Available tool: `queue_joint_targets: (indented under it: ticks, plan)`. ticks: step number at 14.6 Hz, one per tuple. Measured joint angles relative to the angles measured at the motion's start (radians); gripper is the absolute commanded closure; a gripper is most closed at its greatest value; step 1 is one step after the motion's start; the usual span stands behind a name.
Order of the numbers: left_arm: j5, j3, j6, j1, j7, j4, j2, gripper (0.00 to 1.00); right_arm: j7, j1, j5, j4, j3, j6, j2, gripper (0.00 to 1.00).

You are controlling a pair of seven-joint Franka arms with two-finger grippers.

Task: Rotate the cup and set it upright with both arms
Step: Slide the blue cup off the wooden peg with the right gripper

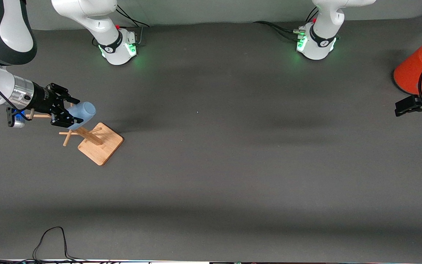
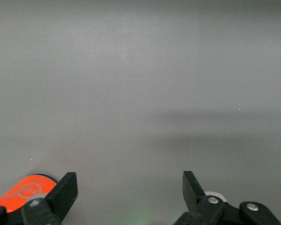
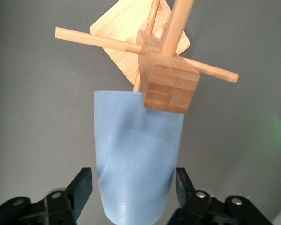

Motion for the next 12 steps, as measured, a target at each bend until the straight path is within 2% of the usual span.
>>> queue_joint_targets:
  ticks: [1, 7, 12]
  plan:
    - [0.000, 0.000, 0.000, 0.000, 0.000, 0.000, 0.000, 0.00, 0.000, 0.000, 0.000, 0.000, 0.000, 0.000, 0.000, 0.00]
    - [0.000, 0.000, 0.000, 0.000, 0.000, 0.000, 0.001, 0.00, -0.001, 0.000, 0.000, -0.001, -0.001, 0.011, 0.007, 0.00]
    - [0.000, 0.000, 0.000, 0.000, 0.000, 0.000, 0.001, 0.00, -0.014, -0.005, 0.000, -0.010, -0.003, 0.045, 0.051, 0.00]
